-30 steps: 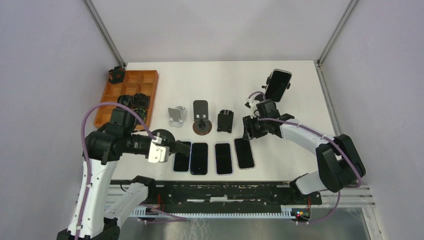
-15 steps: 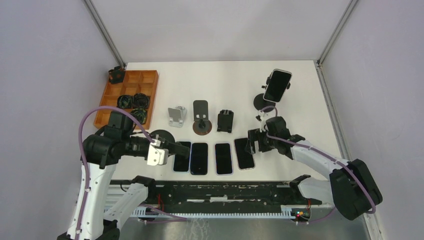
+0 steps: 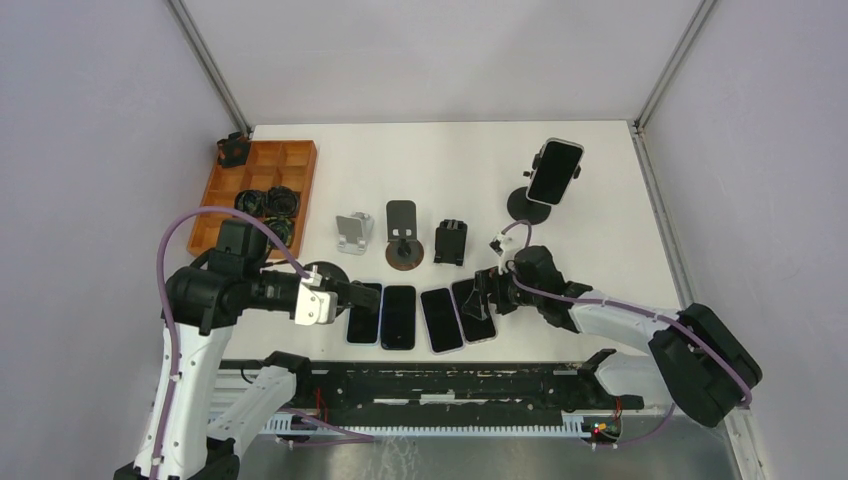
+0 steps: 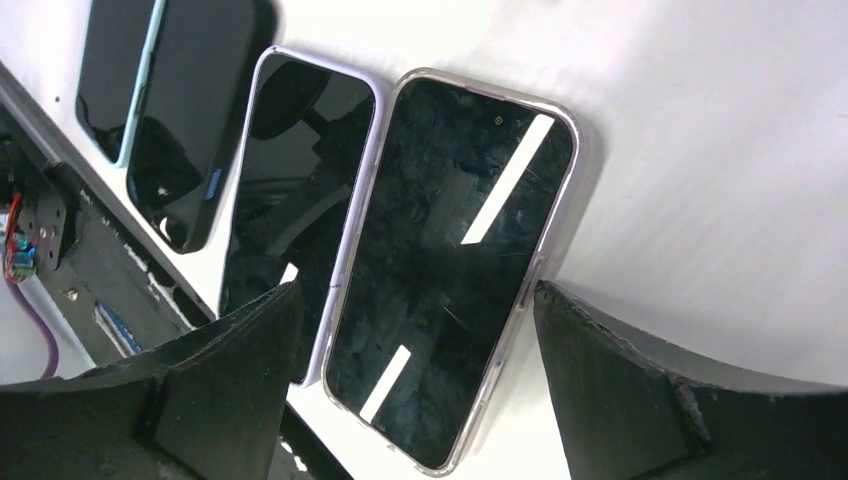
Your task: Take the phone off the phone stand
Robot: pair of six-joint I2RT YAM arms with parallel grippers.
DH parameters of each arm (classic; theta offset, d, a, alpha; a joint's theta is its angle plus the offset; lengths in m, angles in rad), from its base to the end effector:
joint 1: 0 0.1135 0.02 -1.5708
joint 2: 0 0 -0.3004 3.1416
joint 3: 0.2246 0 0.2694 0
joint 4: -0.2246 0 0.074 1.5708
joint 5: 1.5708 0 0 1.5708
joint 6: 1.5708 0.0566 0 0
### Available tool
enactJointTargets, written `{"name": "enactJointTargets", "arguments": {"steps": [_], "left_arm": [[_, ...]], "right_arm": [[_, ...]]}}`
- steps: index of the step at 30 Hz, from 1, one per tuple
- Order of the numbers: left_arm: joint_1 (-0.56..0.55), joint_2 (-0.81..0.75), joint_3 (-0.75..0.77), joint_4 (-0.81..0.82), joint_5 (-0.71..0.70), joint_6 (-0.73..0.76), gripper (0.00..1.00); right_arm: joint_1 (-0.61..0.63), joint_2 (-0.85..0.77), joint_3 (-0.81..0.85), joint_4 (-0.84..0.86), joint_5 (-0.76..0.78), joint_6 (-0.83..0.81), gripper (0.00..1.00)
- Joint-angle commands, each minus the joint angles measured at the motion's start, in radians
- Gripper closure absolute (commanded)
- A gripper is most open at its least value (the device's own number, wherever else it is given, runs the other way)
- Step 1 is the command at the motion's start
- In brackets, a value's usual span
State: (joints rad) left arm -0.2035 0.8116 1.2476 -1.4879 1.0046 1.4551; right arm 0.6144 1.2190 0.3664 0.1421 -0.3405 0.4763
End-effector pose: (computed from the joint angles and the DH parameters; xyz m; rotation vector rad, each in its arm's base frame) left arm 0.0664 -0.0625 0.4061 1.7472 1.1869 -0.6055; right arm 0.1779 0.1486 0.1542 -0.3562 2.3933 0.9286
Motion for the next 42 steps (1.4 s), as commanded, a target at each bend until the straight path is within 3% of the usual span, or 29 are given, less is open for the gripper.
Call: {"name": "enactJointTargets", "arguments": {"steps": [1, 8, 13, 16, 20, 22, 30, 42], "left_arm": [[0.003, 0.001, 0.053, 0.054, 0.058, -0.024, 0.98], [0.003, 0.005, 0.051, 0.054, 0.055, -0.016, 0.98], [0.003, 0.015, 0.056, 0.054, 0.072, -0.02, 0.98], [0.003, 0.024, 0.053, 0.052, 0.091, -0.021, 0.98], [0.003, 0.039, 0.053, 0.051, 0.097, -0.008, 0.98], [0.003, 0.043, 0.053, 0.048, 0.083, 0.008, 0.98], [0.003, 0.056, 0.04, 0.046, 0.029, 0.058, 0.98], [0.003, 0.042, -0.007, 0.04, -0.095, 0.164, 0.98]], "right_arm": [[0.083, 0.05, 0.03, -0.037, 0.005, 0.059, 0.1], [0.133, -0.014, 0.067, -0.031, 0.014, 0.138, 0.1], [0.128, -0.118, 0.346, -0.297, 0.139, 0.002, 0.04], [0.126, -0.149, 0.494, -0.266, 0.033, -0.004, 0.02], [0.137, -0.107, 0.615, -0.093, -0.238, 0.1, 0.02], [0.16, -0.087, 0.656, -0.019, -0.296, 0.147, 0.02], [0.262, 0.018, 0.773, 0.103, -0.39, 0.266, 0.02], [0.405, 0.13, 0.891, -0.015, -0.39, 0.173, 0.02]]}}
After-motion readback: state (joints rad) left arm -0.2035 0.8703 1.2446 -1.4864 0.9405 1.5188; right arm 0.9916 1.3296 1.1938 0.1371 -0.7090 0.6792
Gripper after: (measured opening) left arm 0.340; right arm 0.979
